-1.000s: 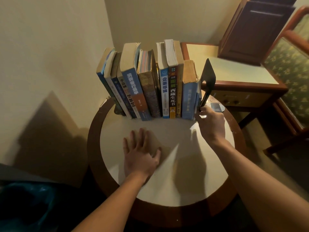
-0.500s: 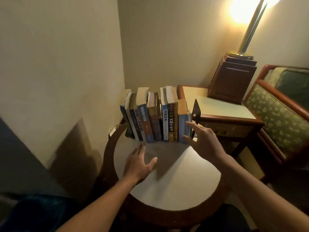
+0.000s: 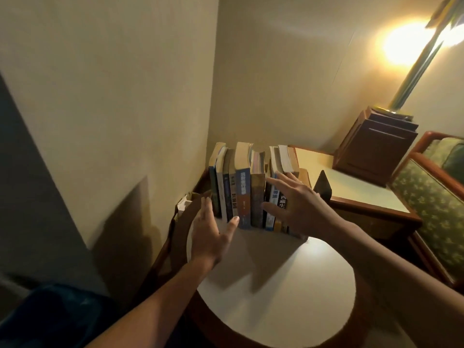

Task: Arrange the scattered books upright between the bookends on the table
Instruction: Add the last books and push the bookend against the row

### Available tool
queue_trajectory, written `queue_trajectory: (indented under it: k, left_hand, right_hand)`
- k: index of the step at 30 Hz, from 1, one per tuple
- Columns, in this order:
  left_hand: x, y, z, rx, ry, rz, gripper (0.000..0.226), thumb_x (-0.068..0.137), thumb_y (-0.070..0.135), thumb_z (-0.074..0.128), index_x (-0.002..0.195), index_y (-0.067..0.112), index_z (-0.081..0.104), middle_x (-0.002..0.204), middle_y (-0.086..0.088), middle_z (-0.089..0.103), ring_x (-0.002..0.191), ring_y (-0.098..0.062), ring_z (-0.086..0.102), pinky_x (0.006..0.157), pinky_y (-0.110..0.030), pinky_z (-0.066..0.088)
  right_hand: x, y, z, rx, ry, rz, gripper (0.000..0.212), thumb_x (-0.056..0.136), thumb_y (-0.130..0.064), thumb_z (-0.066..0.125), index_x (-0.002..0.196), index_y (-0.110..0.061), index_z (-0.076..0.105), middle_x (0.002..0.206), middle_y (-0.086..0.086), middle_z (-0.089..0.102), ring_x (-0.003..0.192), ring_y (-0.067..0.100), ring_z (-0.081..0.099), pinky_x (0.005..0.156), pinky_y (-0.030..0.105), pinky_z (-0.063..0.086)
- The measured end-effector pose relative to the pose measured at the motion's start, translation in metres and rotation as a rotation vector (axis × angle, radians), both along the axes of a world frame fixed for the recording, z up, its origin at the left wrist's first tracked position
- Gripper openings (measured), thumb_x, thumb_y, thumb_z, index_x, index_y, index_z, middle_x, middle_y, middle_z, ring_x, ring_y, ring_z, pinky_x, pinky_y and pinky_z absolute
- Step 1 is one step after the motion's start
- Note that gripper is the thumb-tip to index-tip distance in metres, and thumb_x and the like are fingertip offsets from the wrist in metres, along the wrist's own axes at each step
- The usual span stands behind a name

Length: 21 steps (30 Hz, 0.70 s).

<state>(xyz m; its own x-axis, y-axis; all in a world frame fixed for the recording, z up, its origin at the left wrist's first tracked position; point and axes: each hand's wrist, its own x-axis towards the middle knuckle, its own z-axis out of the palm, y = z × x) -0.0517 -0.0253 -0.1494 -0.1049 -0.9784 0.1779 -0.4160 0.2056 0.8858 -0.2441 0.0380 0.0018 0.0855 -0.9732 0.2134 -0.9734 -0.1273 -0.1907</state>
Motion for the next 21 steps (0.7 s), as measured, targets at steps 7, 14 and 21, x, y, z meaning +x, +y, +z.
queue_trajectory:
  k: [7,14,21]
  left_hand:
    - [-0.056,-0.069,0.009,-0.054,0.330,0.230,0.105,0.081,0.075,0.046,0.162,0.025,0.001,0.169,0.000,0.010,0.153,-0.018,0.010,0.119,-0.034,0.011]
    - [-0.108,-0.110,-0.009,-0.268,0.511,0.389,0.103,0.088,0.065,0.057,0.161,0.017,0.003,0.166,0.003,0.016,0.153,-0.012,0.014,0.122,-0.051,0.025]
    - [-0.138,-0.118,-0.020,-0.435,0.392,0.559,0.114,0.080,0.078,0.051,0.158,0.005,0.012,0.160,-0.010,0.026,0.148,-0.023,0.026,0.115,-0.053,0.031]
  right_hand:
    - [0.004,-0.090,0.008,0.019,0.011,0.089,0.066,0.097,-0.052,0.055,0.153,-0.023,0.039,0.162,0.006,0.030,0.151,0.023,0.021,0.115,0.041,0.029]
    - [0.006,-0.177,0.001,0.098,0.047,0.125,0.064,0.097,-0.058,0.048,0.154,-0.032,0.035,0.160,-0.003,0.035,0.149,0.016,0.024,0.113,0.040,0.027]
    - [0.004,-0.247,-0.010,0.264,0.093,0.137,0.078,0.087,-0.075,0.049,0.154,-0.041,0.030,0.157,0.006,0.038,0.142,0.028,0.037,0.109,0.041,0.032]
